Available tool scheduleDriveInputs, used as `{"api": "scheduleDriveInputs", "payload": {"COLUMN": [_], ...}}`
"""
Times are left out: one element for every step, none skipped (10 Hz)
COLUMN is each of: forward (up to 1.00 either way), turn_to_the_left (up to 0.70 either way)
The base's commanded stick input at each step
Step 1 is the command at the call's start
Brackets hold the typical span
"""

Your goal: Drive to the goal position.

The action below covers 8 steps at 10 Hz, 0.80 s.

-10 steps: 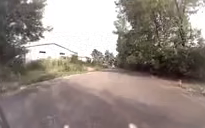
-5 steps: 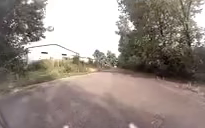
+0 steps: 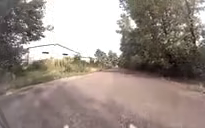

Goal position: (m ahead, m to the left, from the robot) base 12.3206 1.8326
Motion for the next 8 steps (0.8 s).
{"api": "scheduleDriveInputs", "payload": {"forward": [0.7,0.7,0.7,0.7,0.7,0.7,0.7,0.7], "turn_to_the_left": [0.0,0.0,0.0,0.0,0.0,0.0,0.0,0.0]}}
